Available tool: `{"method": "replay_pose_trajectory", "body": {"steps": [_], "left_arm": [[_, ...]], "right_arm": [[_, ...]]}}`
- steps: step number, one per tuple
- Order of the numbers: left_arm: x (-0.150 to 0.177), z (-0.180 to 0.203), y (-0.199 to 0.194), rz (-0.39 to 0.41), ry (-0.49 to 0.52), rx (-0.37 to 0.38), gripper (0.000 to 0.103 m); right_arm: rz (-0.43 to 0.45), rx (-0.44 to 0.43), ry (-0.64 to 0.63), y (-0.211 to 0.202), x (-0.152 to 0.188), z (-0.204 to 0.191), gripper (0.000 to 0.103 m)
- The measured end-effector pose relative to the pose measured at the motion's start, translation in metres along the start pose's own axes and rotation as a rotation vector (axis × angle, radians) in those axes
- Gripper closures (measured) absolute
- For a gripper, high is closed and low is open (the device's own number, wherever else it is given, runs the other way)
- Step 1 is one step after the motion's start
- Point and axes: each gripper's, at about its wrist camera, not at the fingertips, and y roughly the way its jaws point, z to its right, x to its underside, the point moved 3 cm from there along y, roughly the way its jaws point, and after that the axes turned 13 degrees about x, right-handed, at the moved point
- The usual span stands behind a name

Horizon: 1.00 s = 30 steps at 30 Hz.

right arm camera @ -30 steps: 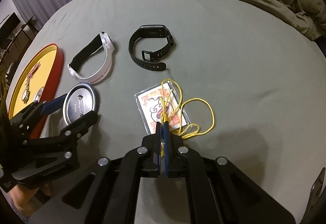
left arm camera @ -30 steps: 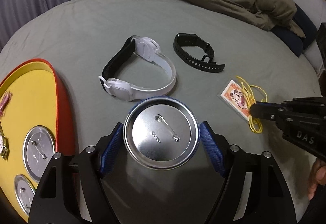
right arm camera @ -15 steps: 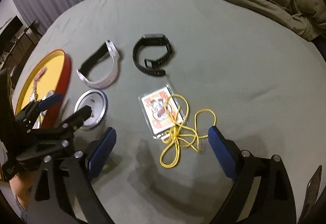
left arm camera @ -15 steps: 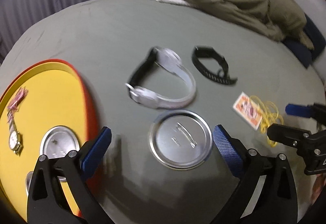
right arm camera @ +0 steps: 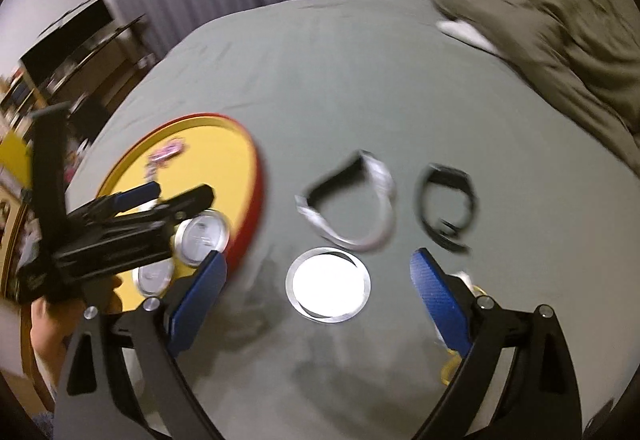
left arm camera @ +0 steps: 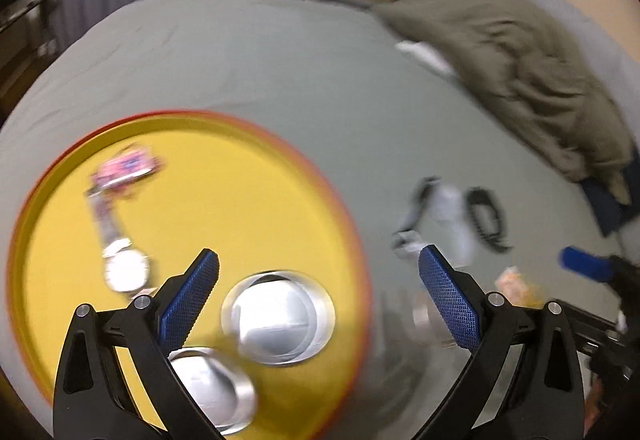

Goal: Organize jewelry
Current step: 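Move the left gripper to the silver mesh watch while the right moves to a silver badge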

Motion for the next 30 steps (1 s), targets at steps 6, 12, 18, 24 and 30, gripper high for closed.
{"method": "replay_pose_trajectory", "body": {"steps": [6, 12, 18, 24, 30], "left_arm": [[0.009, -0.058, -0.002, -0.153, -0.131, -0.064, 0.005], [0.026, -0.091, -0.011, -0.235, -0.273, -0.033, 0.005], [0.055, -0.115, -0.034, -0.144, -0.415, 0.015, 0.005], [0.041, -0.129, -0.043, -0.051, -0.435, 0.009, 0.005], [0.003, -0.160, -0.037, -0.047, -0.420, -0.091, 0.005]], "right_arm": [[-0.019, -0.057, -0.115, 0.010, -0.018, -0.053, 0.014], [-0.089, -0.050, -0.240, 0.037, -0.021, -0.100, 0.014], [-0.123, -0.084, -0.312, 0.050, -0.014, -0.121, 0.013], [-0.131, -0.065, -0.399, 0.061, -0.013, -0.135, 0.013], [-0.171, -0.080, -0.386, 0.084, -0.020, -0.151, 0.013]]}}
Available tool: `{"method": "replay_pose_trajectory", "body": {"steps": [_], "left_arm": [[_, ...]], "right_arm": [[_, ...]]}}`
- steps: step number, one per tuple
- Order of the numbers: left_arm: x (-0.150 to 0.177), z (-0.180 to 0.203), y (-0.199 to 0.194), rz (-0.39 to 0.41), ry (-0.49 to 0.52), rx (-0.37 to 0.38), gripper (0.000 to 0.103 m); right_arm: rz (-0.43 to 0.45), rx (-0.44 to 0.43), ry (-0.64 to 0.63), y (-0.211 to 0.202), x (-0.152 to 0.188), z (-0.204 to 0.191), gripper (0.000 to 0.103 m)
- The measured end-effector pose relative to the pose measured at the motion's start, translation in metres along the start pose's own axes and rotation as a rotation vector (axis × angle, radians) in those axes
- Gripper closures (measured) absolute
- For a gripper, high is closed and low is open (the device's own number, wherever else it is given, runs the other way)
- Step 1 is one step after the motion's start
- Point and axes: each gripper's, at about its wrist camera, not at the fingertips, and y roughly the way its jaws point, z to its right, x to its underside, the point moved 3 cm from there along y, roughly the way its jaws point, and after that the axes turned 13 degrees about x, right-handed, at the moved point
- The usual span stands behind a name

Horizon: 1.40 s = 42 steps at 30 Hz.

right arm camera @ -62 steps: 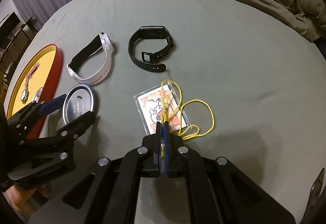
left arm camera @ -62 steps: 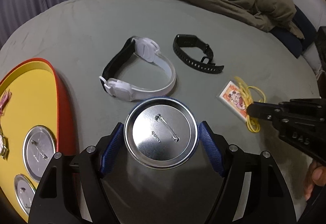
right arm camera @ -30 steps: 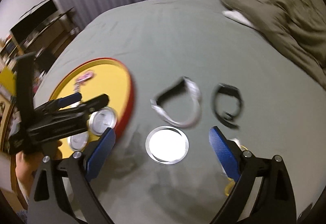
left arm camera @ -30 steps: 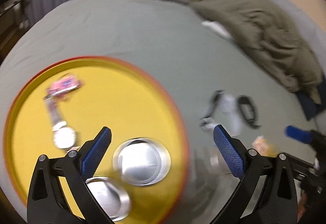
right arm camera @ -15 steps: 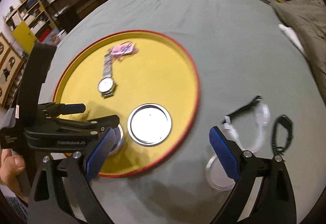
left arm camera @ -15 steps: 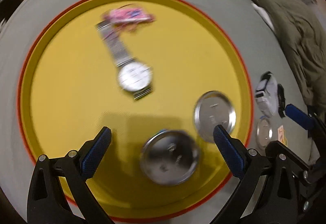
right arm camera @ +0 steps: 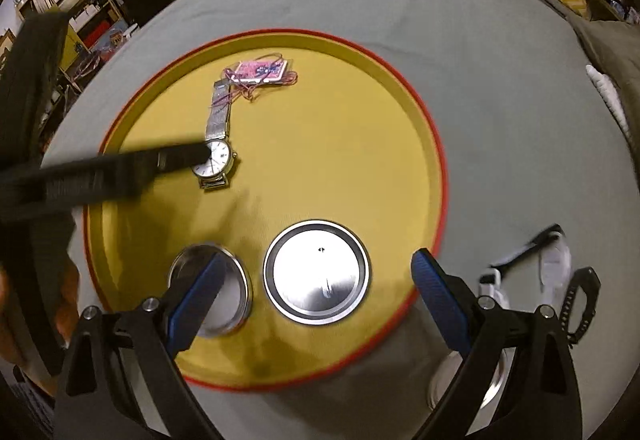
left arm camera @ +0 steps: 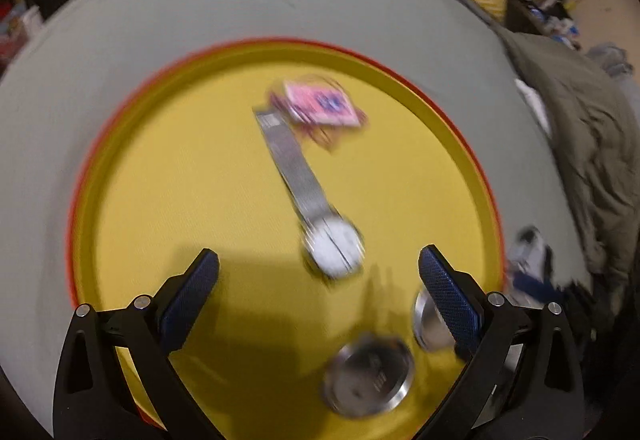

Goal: Organize jewelry
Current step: 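Move the left gripper to the silver mesh watch while the right moves to a silver badge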

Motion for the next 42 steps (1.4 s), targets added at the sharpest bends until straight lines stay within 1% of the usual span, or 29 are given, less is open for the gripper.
{"method": "replay_pose_trajectory", "body": {"steps": [2, 4, 6, 8, 12, 15, 18, 20, 22, 24, 25, 26, 28, 31, 34, 39, 42], "left_arm": [[-0.007, -0.008, 0.007, -0.005, -0.044, -0.032, 0.005], [-0.006, -0.016, 0.015, -0.021, -0.076, -0.015, 0.005], [-0.006, -0.012, 0.017, -0.013, -0.052, -0.042, 0.005], [-0.006, -0.011, 0.020, -0.022, -0.061, -0.033, 0.005], [-0.006, -0.008, 0.024, -0.008, -0.067, -0.080, 0.005], [-0.006, -0.009, 0.022, 0.024, -0.118, -0.087, 0.005], [-0.009, -0.010, 0.022, 0.017, -0.138, -0.078, 0.005], [-0.009, -0.010, 0.023, -0.003, -0.121, -0.095, 0.005], [-0.008, -0.004, 0.030, -0.037, -0.067, -0.152, 0.005], [-0.006, 0.005, 0.040, -0.082, 0.007, -0.229, 0.005], [-0.004, 0.011, 0.047, -0.117, 0.061, -0.293, 0.004], [-0.003, 0.017, 0.050, -0.114, 0.108, -0.322, 0.005], [-0.002, 0.018, 0.052, -0.114, 0.102, -0.299, 0.005], [-0.002, 0.019, 0.053, -0.116, 0.103, -0.298, 0.005], [-0.001, 0.020, 0.053, -0.115, 0.101, -0.300, 0.005], [-0.001, 0.023, 0.054, -0.101, 0.096, -0.305, 0.005], [-0.002, 0.014, 0.048, -0.096, 0.107, -0.303, 0.005]], "right_arm": [[-0.008, 0.002, -0.022, 0.006, -0.002, -0.007, 0.013], [-0.015, -0.003, -0.034, 0.008, -0.002, -0.011, 0.013], [-0.026, -0.005, -0.047, 0.011, -0.001, -0.016, 0.013], [-0.038, 0.000, -0.052, 0.015, -0.002, -0.018, 0.013], [-0.054, 0.010, -0.058, 0.020, -0.003, -0.021, 0.013], [-0.061, 0.010, -0.052, 0.022, -0.003, -0.018, 0.013], [-0.067, 0.012, -0.050, 0.027, -0.004, -0.018, 0.013], [-0.070, 0.016, -0.049, 0.029, -0.003, -0.017, 0.013], [-0.077, 0.014, -0.048, 0.033, -0.001, -0.016, 0.013], [-0.080, 0.027, -0.054, 0.035, 0.001, -0.016, 0.013], [-0.083, 0.028, -0.054, 0.037, 0.003, -0.016, 0.013], [-0.087, 0.025, -0.053, 0.038, 0.003, -0.015, 0.013], [-0.089, 0.016, -0.047, 0.041, 0.004, -0.016, 0.013], [-0.099, 0.014, -0.044, 0.043, 0.002, -0.016, 0.008], [-0.112, 0.021, -0.040, 0.047, 0.000, -0.019, 0.008], [-0.089, 0.027, -0.011, 0.048, 0.003, -0.017, 0.008], [-0.089, 0.030, 0.008, 0.049, 0.006, -0.015, 0.007]]}}
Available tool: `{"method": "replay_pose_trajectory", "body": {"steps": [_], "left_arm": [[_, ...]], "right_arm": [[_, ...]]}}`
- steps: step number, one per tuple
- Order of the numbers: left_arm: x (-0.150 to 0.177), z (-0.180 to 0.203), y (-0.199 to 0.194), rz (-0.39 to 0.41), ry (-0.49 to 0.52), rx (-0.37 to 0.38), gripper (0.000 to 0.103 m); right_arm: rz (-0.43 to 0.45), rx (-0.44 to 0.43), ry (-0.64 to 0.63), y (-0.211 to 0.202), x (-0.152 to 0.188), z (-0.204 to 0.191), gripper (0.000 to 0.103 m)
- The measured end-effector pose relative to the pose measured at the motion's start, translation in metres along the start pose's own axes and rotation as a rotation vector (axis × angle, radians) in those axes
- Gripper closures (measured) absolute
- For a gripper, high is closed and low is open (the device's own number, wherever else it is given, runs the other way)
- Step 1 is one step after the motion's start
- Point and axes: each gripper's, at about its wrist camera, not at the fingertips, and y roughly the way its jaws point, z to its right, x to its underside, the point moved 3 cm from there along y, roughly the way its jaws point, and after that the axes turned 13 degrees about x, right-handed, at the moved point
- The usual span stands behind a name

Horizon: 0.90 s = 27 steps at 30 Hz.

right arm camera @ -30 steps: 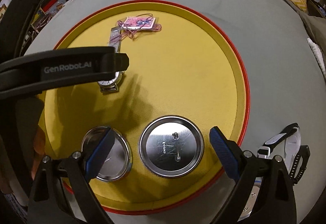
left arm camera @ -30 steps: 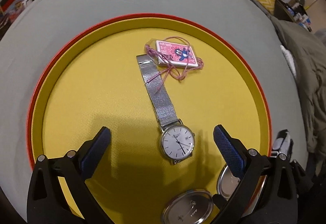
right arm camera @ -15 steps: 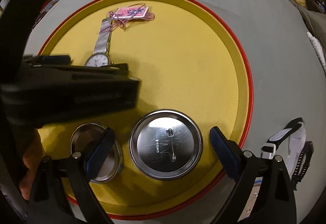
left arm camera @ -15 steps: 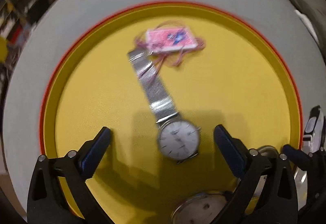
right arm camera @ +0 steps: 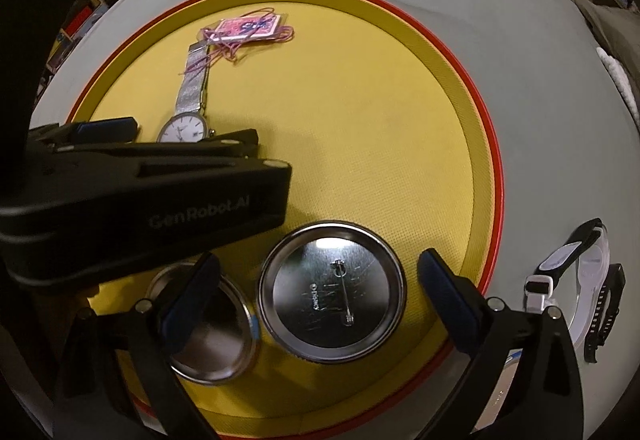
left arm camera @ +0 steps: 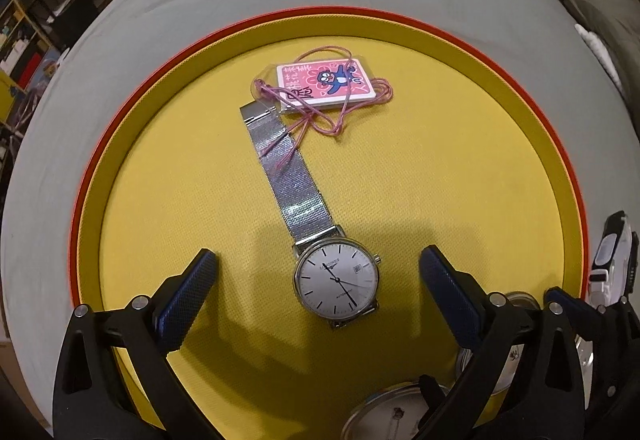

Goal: Organize jewelry
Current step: 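Move the left gripper to the silver mesh watch while the right moves to a silver badge, then close the left gripper on the watch face while the right grips the silver badge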

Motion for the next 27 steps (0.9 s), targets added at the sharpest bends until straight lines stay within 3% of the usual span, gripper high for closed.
{"method": "replay_pose_trajectory", "body": {"steps": [5, 7, 12, 15, 20, 27], "left_arm": [[-0.001, 0.004, -0.002, 0.009, 0.023, 0.003, 0.011], [-0.001, 0.006, -0.005, 0.022, 0.022, 0.001, 0.022], [-0.004, 0.008, -0.011, 0.036, 0.020, -0.001, 0.032], [-0.007, 0.008, -0.015, 0.049, 0.018, -0.003, 0.046], [-0.005, 0.008, -0.014, 0.054, 0.029, -0.001, 0.050], [-0.004, 0.011, -0.015, 0.057, 0.034, -0.003, 0.051]], "right_arm": [[-0.005, -0.017, -0.029, 0.000, -0.002, 0.001, 0.007], [0.011, -0.021, -0.039, 0.000, 0.000, 0.002, 0.007], [0.017, -0.030, -0.036, -0.001, 0.008, 0.007, 0.010], [0.010, -0.018, -0.029, -0.004, 0.013, 0.010, 0.020], [0.008, 0.003, -0.028, -0.004, 0.015, 0.025, 0.034], [-0.010, 0.013, -0.046, -0.007, 0.018, 0.020, 0.034]]}}
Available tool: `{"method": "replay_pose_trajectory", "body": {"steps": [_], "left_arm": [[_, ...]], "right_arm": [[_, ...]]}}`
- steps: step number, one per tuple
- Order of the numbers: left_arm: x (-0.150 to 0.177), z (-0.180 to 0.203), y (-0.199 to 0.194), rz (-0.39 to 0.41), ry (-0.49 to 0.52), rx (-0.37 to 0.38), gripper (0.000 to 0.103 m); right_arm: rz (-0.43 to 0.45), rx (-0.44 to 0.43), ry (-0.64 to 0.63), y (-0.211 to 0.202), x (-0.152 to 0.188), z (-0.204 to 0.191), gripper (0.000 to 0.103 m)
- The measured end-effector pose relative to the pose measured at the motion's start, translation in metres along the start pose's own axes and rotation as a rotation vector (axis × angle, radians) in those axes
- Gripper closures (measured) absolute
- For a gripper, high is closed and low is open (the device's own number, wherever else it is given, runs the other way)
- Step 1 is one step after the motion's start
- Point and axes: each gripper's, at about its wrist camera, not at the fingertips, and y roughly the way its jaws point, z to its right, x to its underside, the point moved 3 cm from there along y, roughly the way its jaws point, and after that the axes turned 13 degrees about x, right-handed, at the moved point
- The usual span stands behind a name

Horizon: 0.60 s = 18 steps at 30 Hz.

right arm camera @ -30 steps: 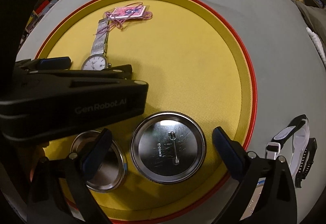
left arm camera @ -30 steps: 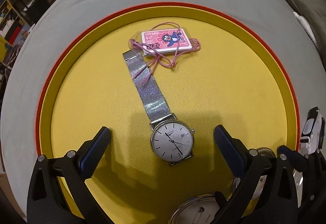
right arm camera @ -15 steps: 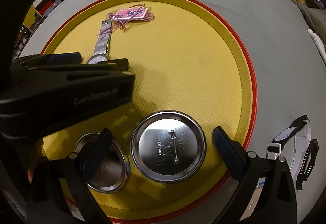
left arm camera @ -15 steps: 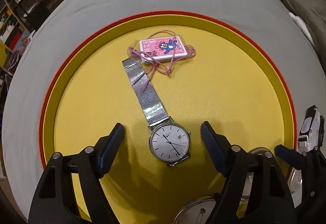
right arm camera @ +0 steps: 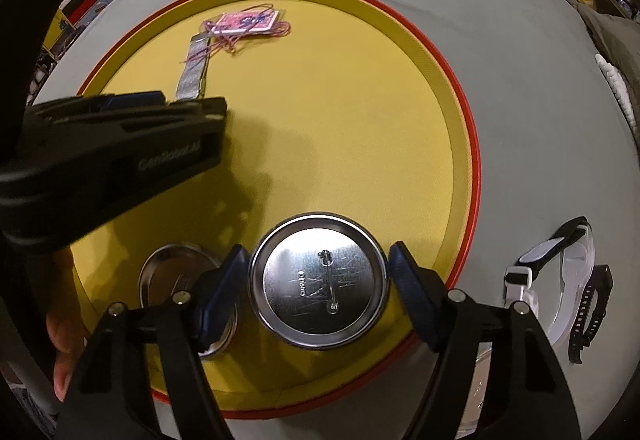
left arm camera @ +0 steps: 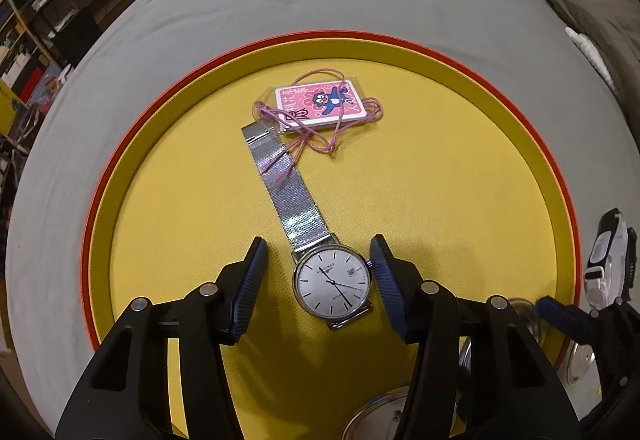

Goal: Organize jewelry
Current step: 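Close the left gripper on the watch face while the right grips the silver badge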

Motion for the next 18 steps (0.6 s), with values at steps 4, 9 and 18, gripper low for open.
{"method": "replay_pose_trajectory", "body": {"steps": [4, 9, 18], "left_arm": [[-0.001, 0.000, 0.000, 0.001, 0.001, -0.002, 0.051], [0.000, 0.005, -0.001, 0.003, 0.003, -0.001, 0.054], [0.001, 0.012, -0.001, 0.011, 0.021, 0.011, 0.065]], "right_arm": [[-0.010, 0.011, -0.001, -0.001, 0.016, -0.006, 0.034], [-0.007, 0.024, -0.012, 0.000, 0.026, -0.007, 0.033], [-0.020, -0.002, 0.020, 0.000, 0.016, 0.001, 0.034]]}}
